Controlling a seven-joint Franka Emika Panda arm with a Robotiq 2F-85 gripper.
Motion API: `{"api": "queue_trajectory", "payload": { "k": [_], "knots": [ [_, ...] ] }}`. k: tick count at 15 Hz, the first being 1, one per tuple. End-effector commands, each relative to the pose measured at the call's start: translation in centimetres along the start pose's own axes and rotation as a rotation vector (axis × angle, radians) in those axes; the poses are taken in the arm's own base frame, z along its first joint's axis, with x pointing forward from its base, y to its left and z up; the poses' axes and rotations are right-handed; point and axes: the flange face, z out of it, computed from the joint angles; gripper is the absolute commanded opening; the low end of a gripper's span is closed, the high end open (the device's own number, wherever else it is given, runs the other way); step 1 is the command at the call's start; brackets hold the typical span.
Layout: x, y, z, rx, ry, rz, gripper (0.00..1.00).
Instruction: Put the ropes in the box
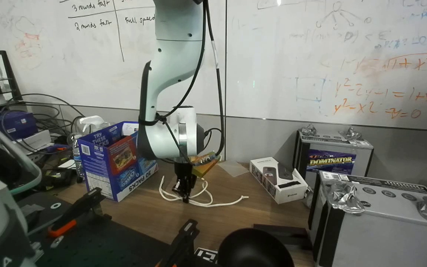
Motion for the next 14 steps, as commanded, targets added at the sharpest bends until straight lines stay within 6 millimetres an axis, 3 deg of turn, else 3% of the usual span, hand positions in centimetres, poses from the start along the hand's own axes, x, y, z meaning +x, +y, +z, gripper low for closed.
{"api": "queue_trajectory", "payload": {
  "k": [1,5,8,10,14],
  "knots": [
    [1.1,-1.2,-1.4,0.101,0.011,0.03,0.01],
    [3.4,-3.8,-3.7,0.294,0.016,0.028,0.01],
    [5.0,-5.1,-6.6,0.487,0.045,-0.006,0.01],
    [5.9,-5.6,-9.4,0.618,0.078,0.018,0.01],
    [8.0,-3.4,-18.3,0.726,0.182,0.155,0.01]
  ]
}}
